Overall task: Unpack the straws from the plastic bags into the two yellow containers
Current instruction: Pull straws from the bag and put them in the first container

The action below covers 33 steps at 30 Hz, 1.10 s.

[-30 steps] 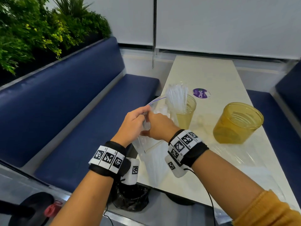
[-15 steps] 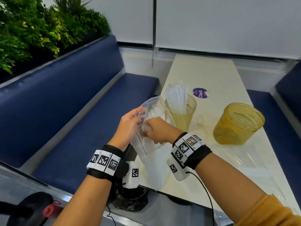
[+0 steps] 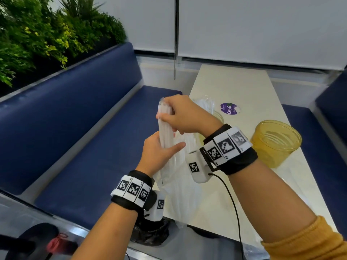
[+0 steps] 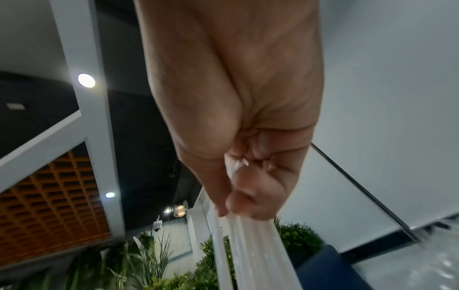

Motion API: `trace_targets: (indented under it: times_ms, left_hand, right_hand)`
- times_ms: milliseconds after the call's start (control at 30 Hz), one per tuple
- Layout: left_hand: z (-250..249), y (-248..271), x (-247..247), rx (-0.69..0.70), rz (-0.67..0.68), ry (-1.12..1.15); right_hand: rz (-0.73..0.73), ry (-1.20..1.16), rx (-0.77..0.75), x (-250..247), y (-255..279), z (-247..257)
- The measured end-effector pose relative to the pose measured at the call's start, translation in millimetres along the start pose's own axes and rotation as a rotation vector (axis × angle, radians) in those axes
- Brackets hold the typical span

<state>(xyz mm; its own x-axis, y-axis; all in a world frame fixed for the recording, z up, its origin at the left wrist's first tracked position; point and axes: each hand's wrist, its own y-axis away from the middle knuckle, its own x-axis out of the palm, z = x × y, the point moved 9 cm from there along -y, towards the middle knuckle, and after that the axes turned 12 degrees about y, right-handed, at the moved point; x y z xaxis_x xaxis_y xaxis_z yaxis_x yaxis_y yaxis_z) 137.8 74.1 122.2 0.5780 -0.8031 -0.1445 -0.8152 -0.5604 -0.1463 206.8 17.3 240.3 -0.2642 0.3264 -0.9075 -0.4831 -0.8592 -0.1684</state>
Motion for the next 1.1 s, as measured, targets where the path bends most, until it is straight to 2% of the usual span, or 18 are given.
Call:
trace_targets:
  times_ms: [100,267,367,433,533,667,833,1000,1100]
  left_hand:
    - [2,-3,-1,0.013,-0.092,0.063]
    - [-4,-4,0,0.021,-0.125,0.068]
    - [-11,-5,1,0.051,-0.12,-0.034]
    - [-3,-5,-2,-0.004,-0.134,-0.054]
    - [10,-1,-7,-0.093,-0.178,0.034]
    - [12,0,-4,-0.093,-0.134,0.082]
    - [15,1,-11,-0.044,-0.122,0.022]
    - [17,0,-19,-0.044,-0.118,-0.031]
    - [15,-2,-22,-0.032,-0.094,-0.055]
  right_hand:
    - [-0.123,-0.066,-0.012,-9,-3,3]
    - [-0.164,-0.534,0.158,24,4,-17]
    - [-0.187,-0.321,0.149,46,8,-18]
    - [-0.221,-0.22,0.138,54,7,-16]
    - [-0.271,-0.171,0.1,49,2,-10]
    - [-0.353,-0.148,0.047,11,-7,1]
    - [-0.605,-0.224,0.033,-76,-12,-5]
    - [-0.918,-0.053,0.016,-163,-2,-34]
    - [-0.948,0.078,0.125,-173,-3,-72]
